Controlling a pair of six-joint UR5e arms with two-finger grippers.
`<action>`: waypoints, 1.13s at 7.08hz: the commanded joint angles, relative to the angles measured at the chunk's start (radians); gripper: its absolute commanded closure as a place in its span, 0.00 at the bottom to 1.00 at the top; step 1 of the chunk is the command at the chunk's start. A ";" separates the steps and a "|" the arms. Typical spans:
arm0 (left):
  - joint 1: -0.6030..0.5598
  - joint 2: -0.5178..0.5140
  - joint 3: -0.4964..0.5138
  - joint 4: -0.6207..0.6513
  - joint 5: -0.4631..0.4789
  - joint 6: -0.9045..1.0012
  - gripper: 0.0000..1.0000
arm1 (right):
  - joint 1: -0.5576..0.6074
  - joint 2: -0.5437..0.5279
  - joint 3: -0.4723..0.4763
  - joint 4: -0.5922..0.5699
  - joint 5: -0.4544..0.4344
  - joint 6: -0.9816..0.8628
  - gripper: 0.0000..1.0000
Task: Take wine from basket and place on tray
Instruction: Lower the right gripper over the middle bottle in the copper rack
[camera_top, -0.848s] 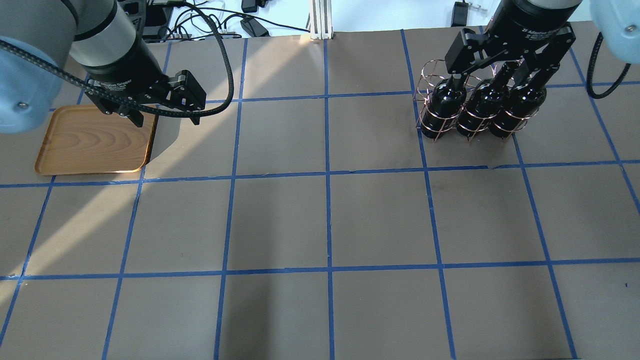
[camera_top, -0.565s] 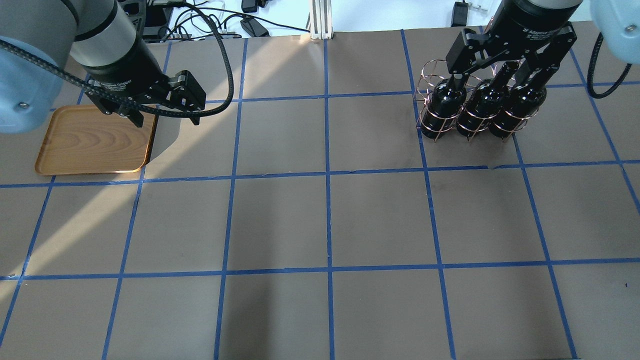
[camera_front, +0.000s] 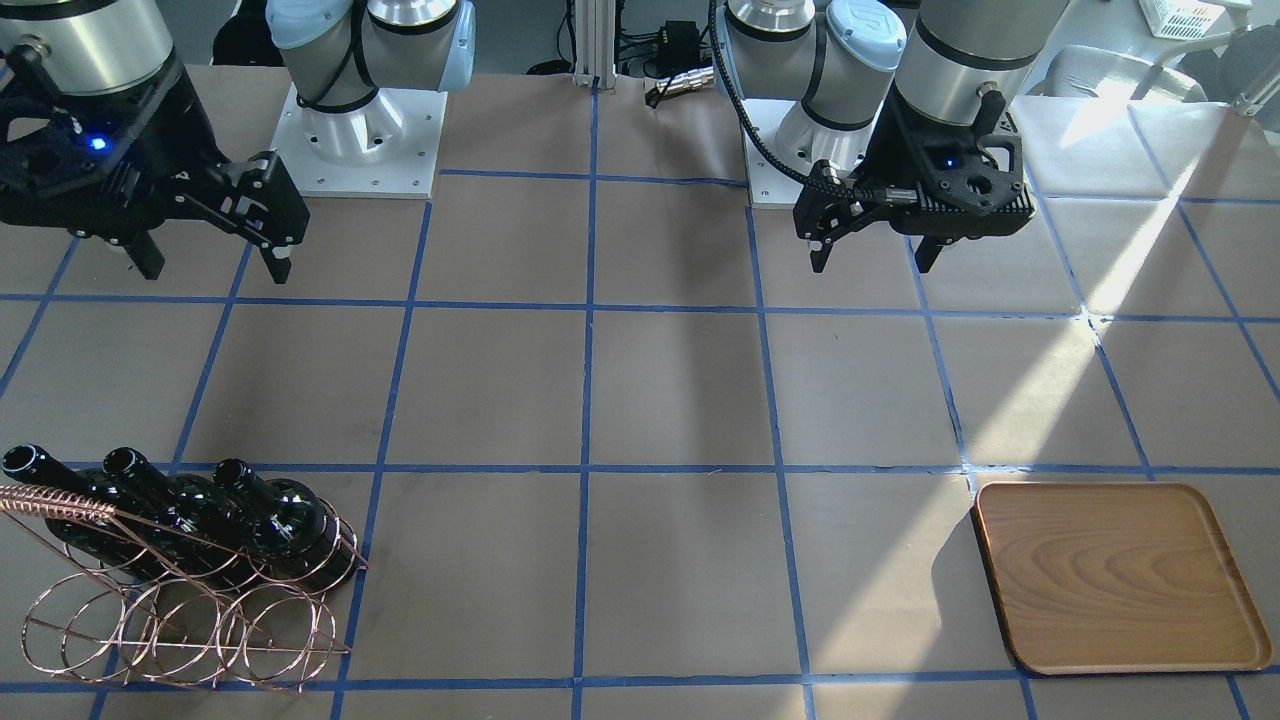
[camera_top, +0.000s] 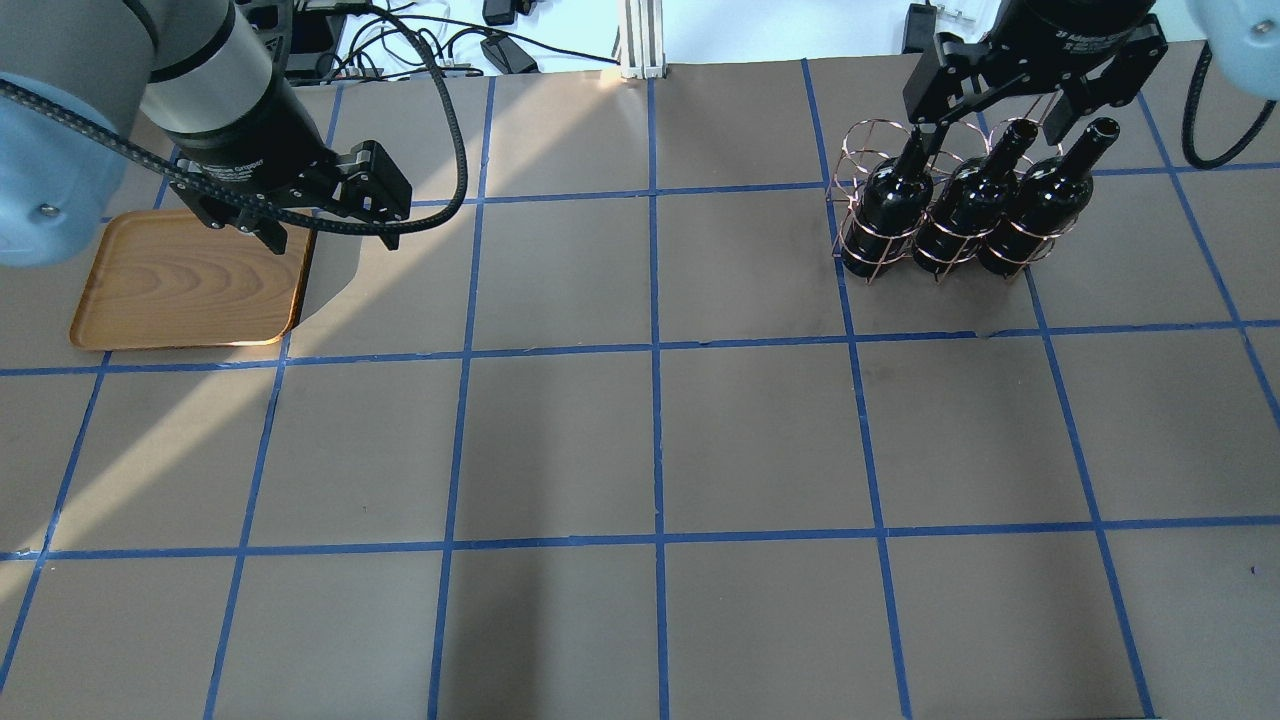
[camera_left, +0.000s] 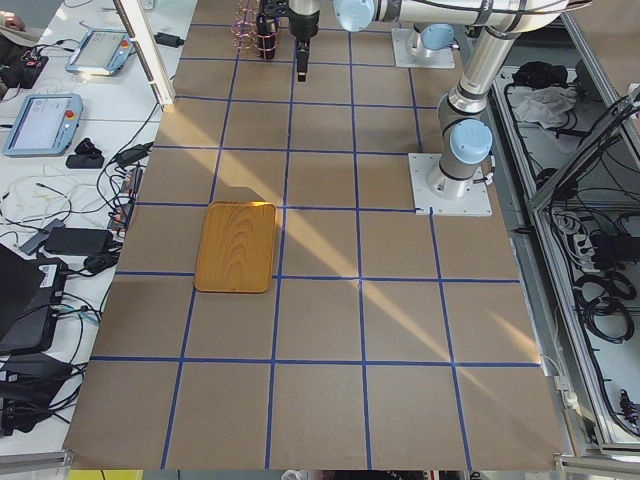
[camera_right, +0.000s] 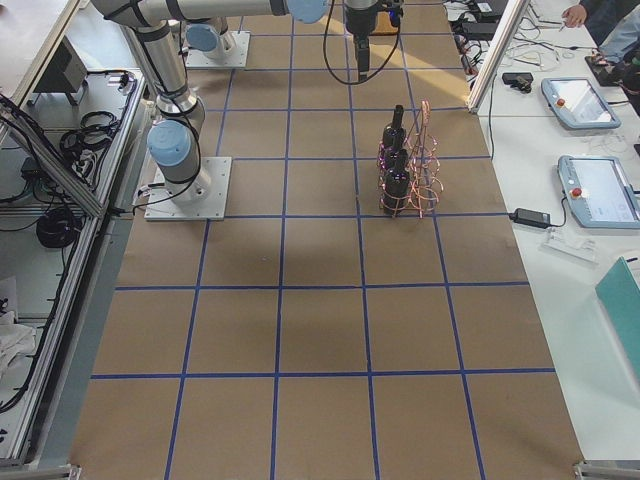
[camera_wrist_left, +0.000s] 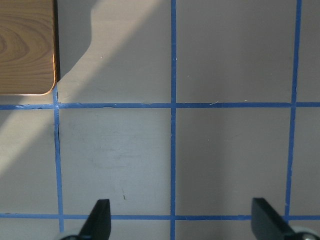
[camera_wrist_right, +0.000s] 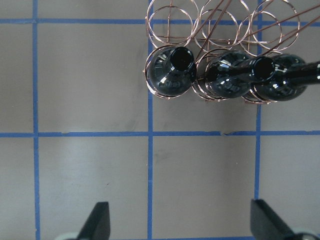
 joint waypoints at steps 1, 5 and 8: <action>0.003 -0.001 0.000 0.000 -0.002 0.000 0.00 | -0.025 0.135 -0.106 -0.025 -0.023 -0.006 0.00; 0.003 -0.001 0.000 0.000 0.000 0.000 0.00 | -0.142 0.235 -0.097 -0.080 -0.008 -0.178 0.00; 0.004 -0.001 0.000 0.000 0.000 0.000 0.00 | -0.143 0.287 -0.094 -0.086 -0.005 -0.174 0.04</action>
